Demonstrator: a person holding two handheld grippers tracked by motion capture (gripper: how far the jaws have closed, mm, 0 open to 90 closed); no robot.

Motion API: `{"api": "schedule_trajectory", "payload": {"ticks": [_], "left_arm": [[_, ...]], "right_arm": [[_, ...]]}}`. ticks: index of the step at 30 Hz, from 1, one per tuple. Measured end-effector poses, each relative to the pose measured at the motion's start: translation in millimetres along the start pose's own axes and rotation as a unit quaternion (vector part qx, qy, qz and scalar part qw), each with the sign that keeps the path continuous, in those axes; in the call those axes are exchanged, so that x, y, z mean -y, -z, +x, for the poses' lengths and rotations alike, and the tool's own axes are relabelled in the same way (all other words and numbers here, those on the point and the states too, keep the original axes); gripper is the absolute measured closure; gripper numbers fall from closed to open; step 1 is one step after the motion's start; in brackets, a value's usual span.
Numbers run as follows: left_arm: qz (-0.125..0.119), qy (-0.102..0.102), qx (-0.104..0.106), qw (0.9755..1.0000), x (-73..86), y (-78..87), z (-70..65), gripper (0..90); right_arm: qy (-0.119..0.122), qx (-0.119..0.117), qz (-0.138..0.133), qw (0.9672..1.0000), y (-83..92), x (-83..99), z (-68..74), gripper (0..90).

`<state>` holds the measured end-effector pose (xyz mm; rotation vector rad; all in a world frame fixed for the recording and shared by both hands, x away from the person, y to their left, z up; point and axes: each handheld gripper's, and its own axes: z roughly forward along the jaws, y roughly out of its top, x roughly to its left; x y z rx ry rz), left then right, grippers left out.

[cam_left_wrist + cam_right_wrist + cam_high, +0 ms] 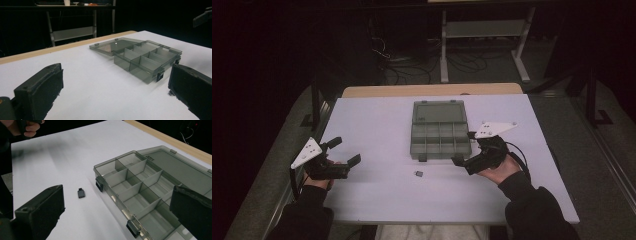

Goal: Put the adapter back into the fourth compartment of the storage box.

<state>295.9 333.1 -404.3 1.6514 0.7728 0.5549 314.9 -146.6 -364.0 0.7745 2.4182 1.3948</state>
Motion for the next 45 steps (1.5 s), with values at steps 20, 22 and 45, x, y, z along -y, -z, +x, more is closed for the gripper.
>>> {"api": "schedule_trajectory", "payload": {"ticks": [20, 22, 45], "left_arm": [[-0.003, 0.002, -0.007, 1.0000, -0.2, 1.3, 0.6, 0.0], [-0.003, 0.003, -0.006, 1.0000, -0.1, 1.1, 0.6, 0.0], [0.001, 0.007, -0.006, 1.0000, 0.2, 0.4, 0.5, 0.0]], "right_arm": [[0.021, -0.032, 0.035, 0.9986, -27.9, -8.7, 11.6, 0.0], [0.023, -0.036, 0.038, 0.9984, -31.2, -9.1, 12.7, 0.0], [0.046, -0.073, 0.080, 0.9930, -61.1, -14.3, 26.9, 0.0]]}}
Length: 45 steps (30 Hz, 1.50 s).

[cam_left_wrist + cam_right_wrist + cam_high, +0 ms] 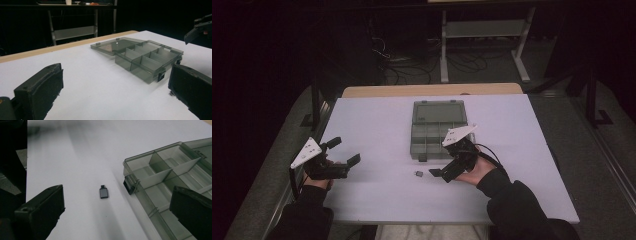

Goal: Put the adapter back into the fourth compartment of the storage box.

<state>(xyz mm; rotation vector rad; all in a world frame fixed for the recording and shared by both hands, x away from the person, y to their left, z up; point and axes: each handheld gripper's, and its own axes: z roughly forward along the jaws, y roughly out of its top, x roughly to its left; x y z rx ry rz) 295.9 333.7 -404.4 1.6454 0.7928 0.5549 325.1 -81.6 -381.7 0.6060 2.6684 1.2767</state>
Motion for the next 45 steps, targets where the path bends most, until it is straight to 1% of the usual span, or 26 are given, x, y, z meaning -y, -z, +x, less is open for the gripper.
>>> {"api": "schedule_trajectory", "payload": {"ticks": [3, 5, 11, 12, 19, 23, 26, 30, 33, 36, 39, 40, 41, 43, 45], "left_arm": [[0.000, 0.000, 0.000, 1.0000, 0.0, 0.0, 0.0, 0.0], [0.000, 0.000, 0.000, 1.0000, 0.0, 0.0, 0.1, 0.0], [0.000, 0.000, 0.000, 1.0000, 0.0, 0.0, 0.1, 0.0], [0.000, 0.001, 0.001, 1.0000, 0.0, 0.0, 0.2, 0.0], [-0.003, 0.002, 0.004, 1.0000, -0.2, 0.1, 0.0, 0.0], [-0.002, 0.002, 0.005, 1.0000, -0.1, 0.1, 0.1, 0.0], [-0.002, 0.002, 0.005, 1.0000, -0.1, 0.1, 0.0, 0.0], [-0.002, 0.003, 0.006, 1.0000, -0.1, 0.0, 0.1, 0.0], [-0.002, 0.003, 0.006, 1.0000, -0.1, -0.1, 0.0, 0.0], [-0.002, 0.003, 0.006, 1.0000, -0.1, 0.0, 0.0, 0.0], [-0.002, 0.003, 0.006, 1.0000, -0.1, 0.0, 0.0, 0.0], [-0.002, 0.003, 0.006, 1.0000, -0.1, 0.1, 0.0, 0.0], [-0.003, 0.003, 0.006, 1.0000, -0.1, 0.2, 0.1, 0.0], [-0.003, 0.003, 0.007, 1.0000, -0.1, 0.2, 0.1, 0.0], [-0.003, 0.004, 0.008, 1.0000, -0.1, 0.2, 0.1, 0.0]], "right_arm": [[0.001, -0.002, 0.002, 1.0000, -1.4, -0.4, 0.2, 0.0], [0.005, -0.010, 0.010, 0.9999, -7.0, -2.5, 1.0, 0.0], [0.007, -0.014, 0.015, 0.9998, -10.6, -3.9, 1.8, 0.0], [0.012, -0.023, 0.025, 0.9994, -17.6, -5.3, 2.7, 0.0], [0.022, -0.038, 0.047, 0.9979, -32.3, -7.6, 7.5, 0.0], [0.027, -0.041, 0.055, 0.9973, -36.7, -8.4, 9.0, 0.0], [0.027, -0.048, 0.064, 0.9965, -40.8, -8.9, 9.5, 0.0], [0.031, -0.049, 0.072, 0.9957, -44.8, -8.8, 10.4, 0.0], [0.031, -0.056, 0.080, 0.9948, -49.3, -9.4, 12.6, 0.0], [0.038, -0.061, 0.090, 0.9933, -52.9, -10.6, 14.8, 5.0], [0.040, -0.064, 0.097, 0.9925, -55.6, -11.6, 16.9, 6.6], [0.043, -0.070, 0.103, 0.9913, -58.6, -12.6, 17.5, 10.4], [0.046, -0.073, 0.105, 0.9907, -59.8, -13.0, 17.2, 11.8], [0.043, -0.077, 0.109, 0.9901, -61.5, -13.6, 17.0, 13.0], [0.043, -0.079, 0.119, 0.9888, -67.7, -15.0, 16.6, 14.6]]}}
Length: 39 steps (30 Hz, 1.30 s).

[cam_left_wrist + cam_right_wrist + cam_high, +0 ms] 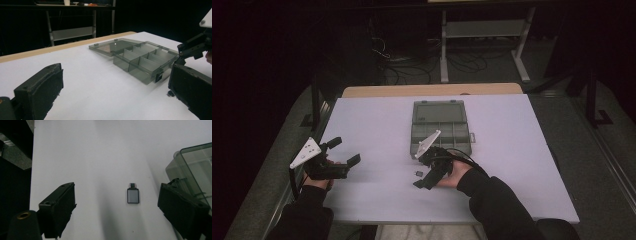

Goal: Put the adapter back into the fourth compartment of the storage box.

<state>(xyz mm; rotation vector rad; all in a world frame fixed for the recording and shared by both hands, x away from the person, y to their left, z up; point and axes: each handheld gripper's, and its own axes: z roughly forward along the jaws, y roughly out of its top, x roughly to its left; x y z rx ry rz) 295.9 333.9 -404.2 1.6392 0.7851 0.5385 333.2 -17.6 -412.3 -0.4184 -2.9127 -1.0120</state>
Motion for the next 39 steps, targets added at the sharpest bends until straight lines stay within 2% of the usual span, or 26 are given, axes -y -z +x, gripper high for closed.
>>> {"api": "schedule_trajectory", "payload": {"ticks": [8, 15, 22, 27, 28, 34, 38, 39], "left_arm": [[0.000, 0.000, 0.001, 1.0000, 0.0, -0.1, -0.1, 0.0], [0.000, 0.001, 0.002, 1.0000, 0.1, -0.1, 0.0, 0.0], [-0.001, 0.001, 0.002, 1.0000, 0.1, -0.1, 0.0, 0.0], [0.000, 0.001, 0.002, 1.0000, 0.1, 0.0, 0.2, 0.0], [0.000, 0.001, 0.002, 1.0000, 0.1, -0.1, 0.2, 0.0], [0.000, 0.001, 0.003, 1.0000, 0.0, 0.0, 0.2, 0.0], [0.000, 0.002, 0.003, 1.0000, 0.1, -0.2, 0.1, 0.0], [-0.001, 0.002, 0.004, 1.0000, 0.1, -0.3, 0.0, 0.0]], "right_arm": [[0.006, -0.005, 0.018, 0.9998, -8.9, -2.1, -2.0, 19.8], [0.004, -0.013, 0.031, 0.9994, -16.5, -0.2, -11.9, 27.2], [0.010, -0.004, 0.034, 0.9994, -20.5, 1.6, -16.4, 41.2], [0.010, 0.012, 0.031, 0.9994, -21.3, 2.6, -18.7, 48.6], [0.012, 0.015, 0.028, 0.9994, -22.2, 3.1, -20.0, 52.5], [0.018, 0.013, 0.028, 0.9994, -24.1, 3.3, -20.5, 60.3], [0.021, 0.012, 0.028, 0.9993, -24.5, 3.3, -20.3, 61.8], [0.028, 0.013, 0.030, 0.9991, -25.4, 3.3, -19.4, 65.8]]}}
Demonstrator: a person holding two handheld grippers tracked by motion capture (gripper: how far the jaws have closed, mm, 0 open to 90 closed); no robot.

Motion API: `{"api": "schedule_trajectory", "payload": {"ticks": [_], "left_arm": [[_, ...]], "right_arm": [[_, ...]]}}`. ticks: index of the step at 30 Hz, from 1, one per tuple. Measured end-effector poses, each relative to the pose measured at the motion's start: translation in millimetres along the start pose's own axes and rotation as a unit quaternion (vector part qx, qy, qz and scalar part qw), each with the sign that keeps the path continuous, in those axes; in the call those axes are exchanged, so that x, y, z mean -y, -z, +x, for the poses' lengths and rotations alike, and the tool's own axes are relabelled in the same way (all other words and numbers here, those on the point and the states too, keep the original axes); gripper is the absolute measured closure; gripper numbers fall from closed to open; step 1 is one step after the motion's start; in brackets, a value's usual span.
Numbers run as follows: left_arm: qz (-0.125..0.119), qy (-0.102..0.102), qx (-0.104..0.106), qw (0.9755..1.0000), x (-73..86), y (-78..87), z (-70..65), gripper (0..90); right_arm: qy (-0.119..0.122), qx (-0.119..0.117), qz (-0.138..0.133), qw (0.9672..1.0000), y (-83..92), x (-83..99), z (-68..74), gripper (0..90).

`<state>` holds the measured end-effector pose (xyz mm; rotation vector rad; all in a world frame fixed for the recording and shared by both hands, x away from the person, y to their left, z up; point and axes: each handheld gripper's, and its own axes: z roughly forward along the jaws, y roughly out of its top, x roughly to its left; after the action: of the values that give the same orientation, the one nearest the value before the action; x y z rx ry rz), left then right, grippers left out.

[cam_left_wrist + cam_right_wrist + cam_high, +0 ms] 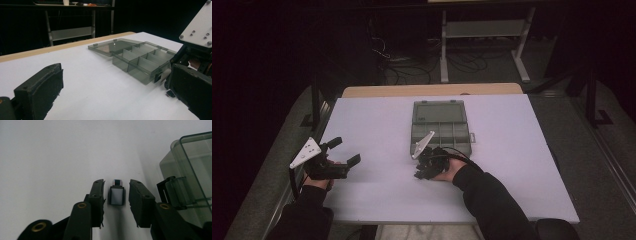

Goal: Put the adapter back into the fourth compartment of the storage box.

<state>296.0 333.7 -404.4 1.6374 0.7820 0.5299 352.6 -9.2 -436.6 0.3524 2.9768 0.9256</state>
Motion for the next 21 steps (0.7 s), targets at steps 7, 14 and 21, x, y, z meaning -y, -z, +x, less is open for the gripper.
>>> {"api": "schedule_trajectory", "payload": {"ticks": [7, 14, 21], "left_arm": [[0.000, 0.000, 0.000, 1.0000, 0.0, -0.1, 0.0, 0.0], [0.000, -0.001, 0.001, 1.0000, 0.0, -0.2, 0.0, 0.0], [0.000, 0.000, -0.001, 1.0000, 0.0, 0.1, 0.0, 0.0]], "right_arm": [[0.005, 0.002, 0.000, 1.0000, -1.8, -0.4, 0.9, 74.6], [0.000, -0.007, -0.001, 1.0000, -1.2, -0.2, 0.6, 75.4], [-0.006, -0.008, -0.015, 0.9998, 6.0, -0.4, 0.0, 75.4]]}}
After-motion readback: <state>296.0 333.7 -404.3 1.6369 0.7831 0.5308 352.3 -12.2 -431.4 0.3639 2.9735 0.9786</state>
